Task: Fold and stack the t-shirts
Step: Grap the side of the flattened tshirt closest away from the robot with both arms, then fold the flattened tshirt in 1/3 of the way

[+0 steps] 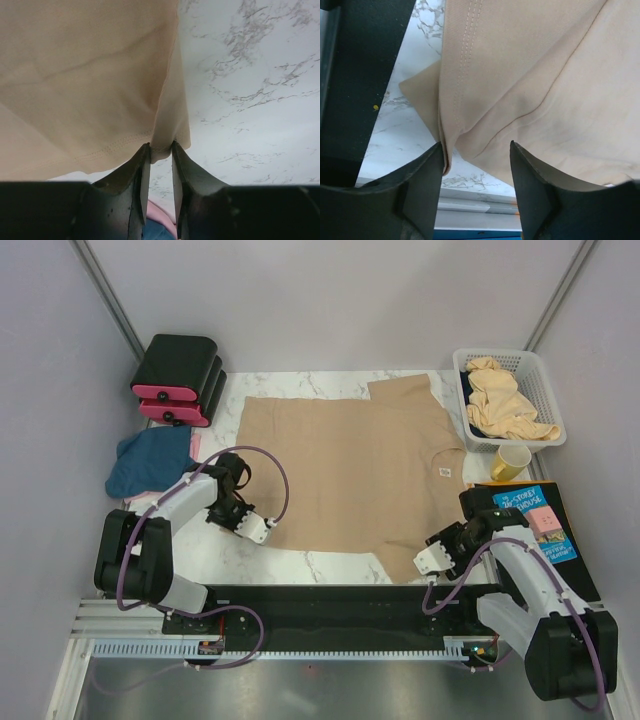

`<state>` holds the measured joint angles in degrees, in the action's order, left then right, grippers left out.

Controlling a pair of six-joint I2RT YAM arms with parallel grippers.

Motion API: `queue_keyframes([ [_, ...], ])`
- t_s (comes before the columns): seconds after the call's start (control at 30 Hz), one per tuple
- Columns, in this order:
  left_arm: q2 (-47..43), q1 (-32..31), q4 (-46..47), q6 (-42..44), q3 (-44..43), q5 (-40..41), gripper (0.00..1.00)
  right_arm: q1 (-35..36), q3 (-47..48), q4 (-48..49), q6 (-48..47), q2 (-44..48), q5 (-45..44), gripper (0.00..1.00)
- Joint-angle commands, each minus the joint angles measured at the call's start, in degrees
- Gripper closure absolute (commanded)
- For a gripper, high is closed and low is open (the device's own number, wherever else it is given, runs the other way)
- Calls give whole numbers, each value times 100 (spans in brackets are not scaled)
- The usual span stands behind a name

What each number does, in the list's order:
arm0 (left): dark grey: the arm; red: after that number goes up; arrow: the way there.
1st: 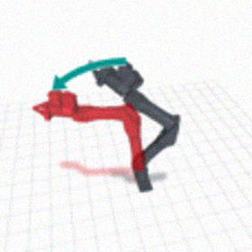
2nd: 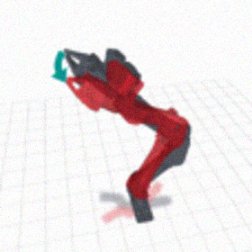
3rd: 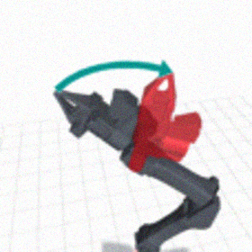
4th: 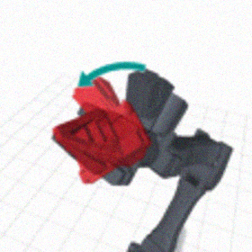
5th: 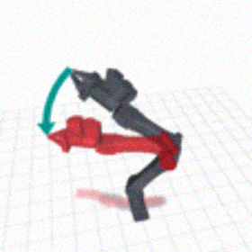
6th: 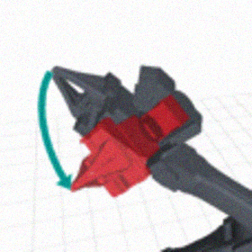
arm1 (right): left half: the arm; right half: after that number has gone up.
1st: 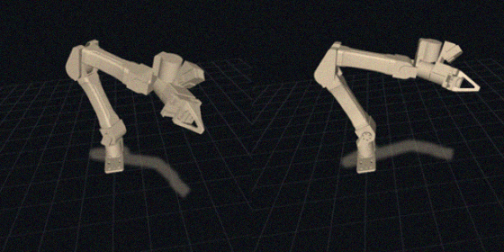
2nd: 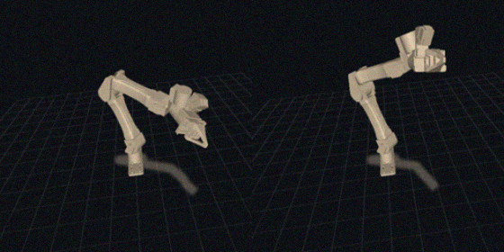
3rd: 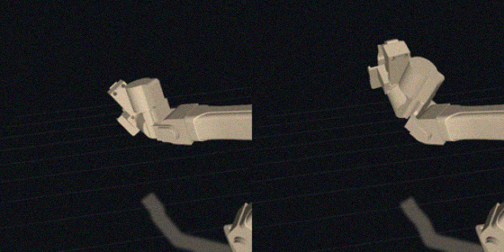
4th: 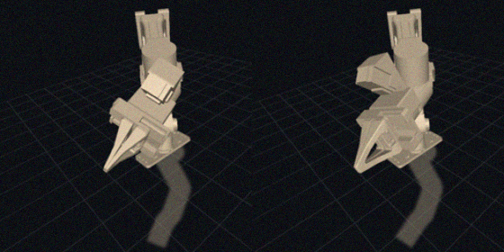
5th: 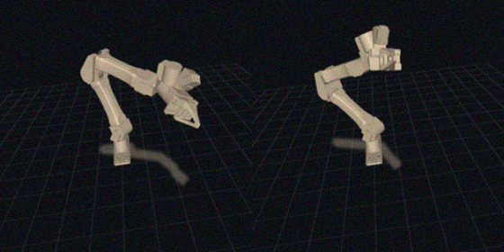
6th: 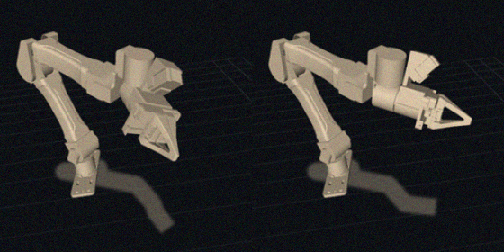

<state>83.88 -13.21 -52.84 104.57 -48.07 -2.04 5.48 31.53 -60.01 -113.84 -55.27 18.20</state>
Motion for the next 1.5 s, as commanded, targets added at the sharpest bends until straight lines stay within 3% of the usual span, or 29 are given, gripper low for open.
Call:
queue_keyframes([
  [0.0,15,20,-69,-60,-158,-77,71,-3,11,200,-86,-46,-114,41],
  [0.1,6,20,-69,-69,-132,-86,81,6,64,200,-33,-81,-176,56],
  [0.13,15,20,-69,-69,-123,-68,86,6,73,191,-15,-90,-193,63],
  [0.17,15,20,-69,-69,-123,-51,98,6,99,174,-7,-81,-211,77],
  [0.3,32,20,-77,-121,-141,-94,98,-3,178,174,2,-98,-273,99],
  [0.6,173,47,-25,-832,-641,-314,98,6,634,121,116,-99,26,100],
  [0.87,-134,152,19,-948,-475,-244,98,6,934,156,336,-54,-79,100],
  [1.03,-275,214,37,-939,-281,-165,98,-11,1022,551,608,-230,-421,100],
  [1.47,190,723,414,-1396,-985,-209,98,-55,1636,1658,1083,-959,-607,100],
])
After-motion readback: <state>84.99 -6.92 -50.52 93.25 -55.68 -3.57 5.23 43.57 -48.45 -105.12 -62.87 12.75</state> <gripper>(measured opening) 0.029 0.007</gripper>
